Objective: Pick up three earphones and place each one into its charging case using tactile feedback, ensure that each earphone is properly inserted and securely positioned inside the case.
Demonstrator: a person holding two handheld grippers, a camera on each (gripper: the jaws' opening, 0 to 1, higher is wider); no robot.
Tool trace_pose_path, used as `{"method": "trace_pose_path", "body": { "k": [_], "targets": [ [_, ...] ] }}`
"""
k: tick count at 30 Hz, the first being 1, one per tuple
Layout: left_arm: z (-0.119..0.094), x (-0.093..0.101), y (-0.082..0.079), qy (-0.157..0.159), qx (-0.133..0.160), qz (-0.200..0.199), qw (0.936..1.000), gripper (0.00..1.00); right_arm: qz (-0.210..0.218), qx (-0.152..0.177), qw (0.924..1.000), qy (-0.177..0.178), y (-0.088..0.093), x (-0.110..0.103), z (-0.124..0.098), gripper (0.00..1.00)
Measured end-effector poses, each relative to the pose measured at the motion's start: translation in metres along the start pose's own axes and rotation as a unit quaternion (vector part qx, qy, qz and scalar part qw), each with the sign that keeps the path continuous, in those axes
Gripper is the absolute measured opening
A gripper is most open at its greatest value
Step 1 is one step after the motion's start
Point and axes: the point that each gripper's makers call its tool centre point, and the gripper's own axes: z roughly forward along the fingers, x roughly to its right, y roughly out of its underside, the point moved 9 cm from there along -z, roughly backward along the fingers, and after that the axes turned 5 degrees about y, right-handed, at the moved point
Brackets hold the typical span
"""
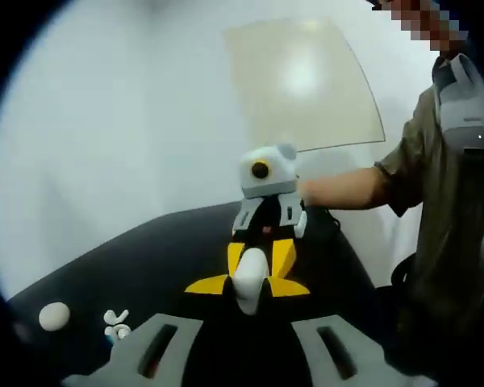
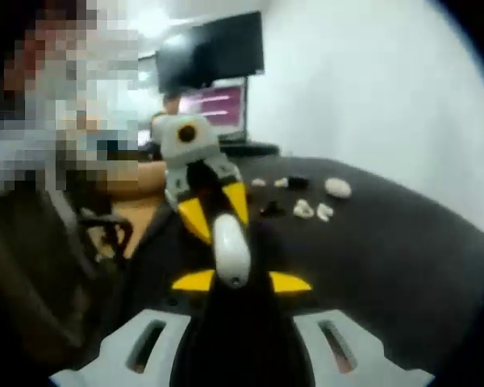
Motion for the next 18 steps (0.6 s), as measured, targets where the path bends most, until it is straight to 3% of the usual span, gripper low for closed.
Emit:
{"method": "trace_pose_path", "body": {
  "k": [2, 5, 12, 18],
  "targets": [
    [-0.0004, -0.0001, 0.0002, -0.003, 0.000, 0.001, 1.0000, 0.14, -0.018, -0.004, 0.9998, -0.012, -0.0015, -0.0039, 0.0026, 0.18],
    [-0.0016, -0.0005, 0.0003, -0.006, 0.004, -0.001, 1.0000, 0.16, -0.027, -0.004, 0.9995, -0.014, -0.0043, -0.0011, 0.0006, 0.17],
    [-0.0008, -0.0005, 0.0008, -0.014, 0.005, 0.003, 0.9999, 0.22, -0.014, 0.006, 0.9983, -0.056, -0.0044, 0.0043, 0.0001, 0.17],
    [0.0020, -0.0009, 0.0018, -0.021, -0.003, 0.008, 0.9997, 0.15, -0.014, 0.026, 0.9983, -0.050, 0.0019, 0.0031, -0.0006, 0.18]
  ]
}}
